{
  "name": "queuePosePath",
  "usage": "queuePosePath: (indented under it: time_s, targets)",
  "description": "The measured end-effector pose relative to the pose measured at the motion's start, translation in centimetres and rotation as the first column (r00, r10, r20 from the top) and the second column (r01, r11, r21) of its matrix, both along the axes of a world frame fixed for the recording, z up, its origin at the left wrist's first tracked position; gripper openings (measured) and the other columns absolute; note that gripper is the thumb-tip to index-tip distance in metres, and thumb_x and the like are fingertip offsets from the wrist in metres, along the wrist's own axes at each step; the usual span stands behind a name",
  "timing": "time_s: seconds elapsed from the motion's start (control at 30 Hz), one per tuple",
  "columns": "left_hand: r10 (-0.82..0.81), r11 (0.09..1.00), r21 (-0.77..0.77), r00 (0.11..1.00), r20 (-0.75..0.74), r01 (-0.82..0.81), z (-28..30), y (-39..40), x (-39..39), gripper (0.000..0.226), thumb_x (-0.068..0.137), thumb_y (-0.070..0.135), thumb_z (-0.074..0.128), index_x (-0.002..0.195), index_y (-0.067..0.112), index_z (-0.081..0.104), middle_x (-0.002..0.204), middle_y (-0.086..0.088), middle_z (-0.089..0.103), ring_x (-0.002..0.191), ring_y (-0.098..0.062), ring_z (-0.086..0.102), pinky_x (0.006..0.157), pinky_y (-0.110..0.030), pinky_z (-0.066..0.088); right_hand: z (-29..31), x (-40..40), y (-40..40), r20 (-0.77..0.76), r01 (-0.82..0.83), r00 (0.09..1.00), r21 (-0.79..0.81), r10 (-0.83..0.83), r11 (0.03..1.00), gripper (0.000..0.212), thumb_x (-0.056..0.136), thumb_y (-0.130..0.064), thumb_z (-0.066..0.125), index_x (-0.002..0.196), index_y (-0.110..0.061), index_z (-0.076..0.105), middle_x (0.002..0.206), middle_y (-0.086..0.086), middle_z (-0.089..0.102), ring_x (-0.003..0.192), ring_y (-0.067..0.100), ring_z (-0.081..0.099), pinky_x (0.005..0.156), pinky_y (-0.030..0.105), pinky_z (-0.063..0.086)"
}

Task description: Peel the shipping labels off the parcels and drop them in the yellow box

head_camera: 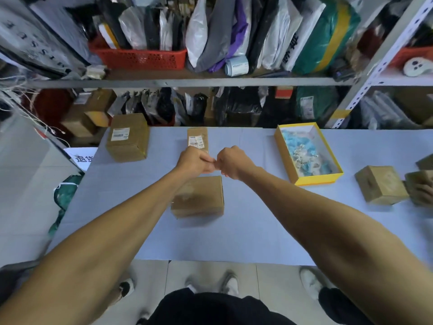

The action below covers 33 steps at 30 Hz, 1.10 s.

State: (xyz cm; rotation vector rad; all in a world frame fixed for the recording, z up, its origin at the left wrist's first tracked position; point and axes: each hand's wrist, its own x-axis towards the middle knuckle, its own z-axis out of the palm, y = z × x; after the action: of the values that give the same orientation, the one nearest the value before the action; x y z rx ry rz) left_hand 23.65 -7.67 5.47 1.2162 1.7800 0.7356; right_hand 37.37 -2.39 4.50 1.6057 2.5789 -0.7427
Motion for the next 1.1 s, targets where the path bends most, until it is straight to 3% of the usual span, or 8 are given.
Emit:
queuePosePath:
  time_s: [0.1,0.2,0.33,0.47,0.63,0.73,0.9,1.1]
  targets:
    - [0.037,0.999,-0.004,0.993,0.108,-0.037,-0.2,-0.3,-0.7,0.018,0.071,-0.011,0.078,0.08,0.004,0.075,0.089,-0.015,0.073,0.081,-0.03,0.073,0.081,-0.041,0.061,-0.1,0.9,-0.4,0.073,-0.121,0.991,0.146,0.112,0.982,0.029,0.093,-0.035,0.06,0.091,-0.005,0.064,0.085,0.011,0.067,0.083,0.027,0.057,0.074,0.039,0.05]
    - [0.03,0.998,0.049,0.999,0.011,-0.03,-0.5,0.4,-1.0,0.016,0.076,-0.005,0.077,0.077,0.01,0.074,0.085,-0.008,0.072,0.076,-0.022,0.071,0.079,-0.036,0.061,-0.3,1.2,-0.7,0.038,-0.161,0.987,0.161,0.157,0.974,0.023,0.09,-0.031,0.067,0.099,-0.011,0.062,0.094,0.01,0.068,0.086,0.025,0.058,0.073,0.036,0.049]
    - [-0.114,0.986,0.113,0.991,-0.067,0.121,-0.5,2.3,-0.8,0.017,0.079,0.003,0.077,0.077,0.019,0.071,0.084,-0.004,0.071,0.082,-0.021,0.068,0.079,-0.033,0.058,-0.2,2.2,-0.7,-0.108,0.116,0.989,0.141,-0.101,0.983,0.021,0.087,-0.029,0.07,0.1,-0.015,0.062,0.094,0.007,0.066,0.083,0.023,0.058,0.07,0.037,0.053]
    - [-0.243,0.952,0.139,0.951,-0.188,0.271,-0.5,3.7,1.1,0.016,0.077,0.007,0.078,0.073,0.021,0.071,0.092,-0.001,0.071,0.089,-0.017,0.064,0.078,-0.027,0.046,1.2,4.8,-0.7,-0.074,0.246,0.969,0.164,-0.236,0.956,0.016,0.089,-0.019,0.066,0.103,-0.012,0.062,0.095,0.008,0.064,0.087,0.027,0.058,0.072,0.041,0.053]
    - [-0.35,0.901,0.187,0.91,-0.224,0.392,-0.9,4.1,4.8,0.014,0.083,0.006,0.066,0.086,0.016,0.075,0.09,-0.003,0.073,0.09,-0.02,0.065,0.075,-0.028,0.052,1.4,9.9,-1.9,-0.062,0.424,0.905,0.189,-0.42,0.886,0.016,0.089,-0.01,0.055,0.102,-0.013,0.065,0.1,0.009,0.065,0.09,0.029,0.058,0.067,0.032,0.045]
    - [-0.387,0.877,0.202,0.89,-0.242,0.437,-1.2,3.8,7.8,0.02,0.084,0.006,0.06,0.094,0.015,0.075,0.093,-0.003,0.072,0.091,-0.019,0.064,0.069,-0.026,0.052,1.1,13.0,-3.0,-0.07,0.482,0.875,0.199,-0.478,0.853,0.019,0.086,-0.009,0.051,0.097,-0.014,0.065,0.103,0.011,0.068,0.097,0.032,0.059,0.074,0.035,0.048]
    - [-0.455,0.832,0.212,0.849,-0.267,0.513,-2.0,4.8,13.1,0.009,0.085,0.013,0.063,0.085,0.015,0.072,0.091,-0.003,0.072,0.093,-0.023,0.064,0.083,-0.039,0.055,0.7,17.5,-3.2,-0.06,0.543,0.837,0.218,-0.544,0.811,0.02,0.085,-0.008,0.049,0.097,-0.012,0.065,0.101,0.01,0.068,0.094,0.032,0.059,0.07,0.033,0.046]
    - [-0.449,0.835,0.202,0.847,-0.286,0.511,-3.4,8.4,19.3,0.007,0.082,0.009,0.067,0.084,0.013,0.072,0.096,-0.008,0.07,0.093,-0.025,0.064,0.084,-0.037,0.054,-1.0,23.0,0.7,-0.028,0.526,0.846,0.206,-0.532,0.825,0.022,0.085,-0.01,0.049,0.099,-0.013,0.065,0.103,0.01,0.068,0.097,0.033,0.059,0.078,0.041,0.052]
